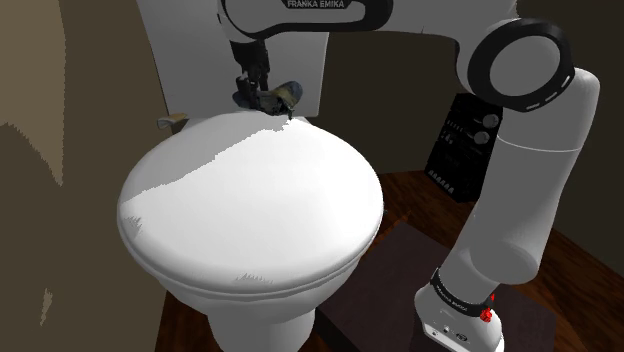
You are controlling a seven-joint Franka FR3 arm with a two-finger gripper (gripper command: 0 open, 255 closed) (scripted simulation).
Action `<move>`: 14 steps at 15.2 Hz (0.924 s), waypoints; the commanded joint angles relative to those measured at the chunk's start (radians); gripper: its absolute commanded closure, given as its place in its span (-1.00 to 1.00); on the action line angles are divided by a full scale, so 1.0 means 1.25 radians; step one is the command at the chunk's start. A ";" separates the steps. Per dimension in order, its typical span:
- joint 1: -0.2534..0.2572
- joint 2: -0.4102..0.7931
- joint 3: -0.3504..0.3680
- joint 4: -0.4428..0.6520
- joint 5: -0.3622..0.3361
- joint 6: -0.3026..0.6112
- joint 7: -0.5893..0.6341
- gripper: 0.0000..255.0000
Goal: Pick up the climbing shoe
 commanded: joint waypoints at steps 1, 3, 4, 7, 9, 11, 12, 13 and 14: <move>0.001 0.002 0.001 -0.006 0.003 -0.001 0.001 1.00; 0.002 0.006 0.001 0.001 0.003 -0.005 0.000 1.00; 0.003 0.008 0.002 0.016 0.002 -0.016 -0.004 1.00; 0.008 0.019 0.002 0.062 -0.001 -0.051 -0.014 1.00; 0.012 0.028 0.003 0.096 -0.004 -0.076 -0.021 1.00; 0.016 0.038 0.003 0.132 -0.007 -0.101 -0.028 1.00; 0.018 0.044 0.003 0.151 -0.009 -0.114 -0.031 1.00; 0.021 0.050 0.004 0.171 -0.011 -0.127 -0.035 1.00; 0.024 0.056 0.004 0.191 -0.014 -0.140 -0.039 1.00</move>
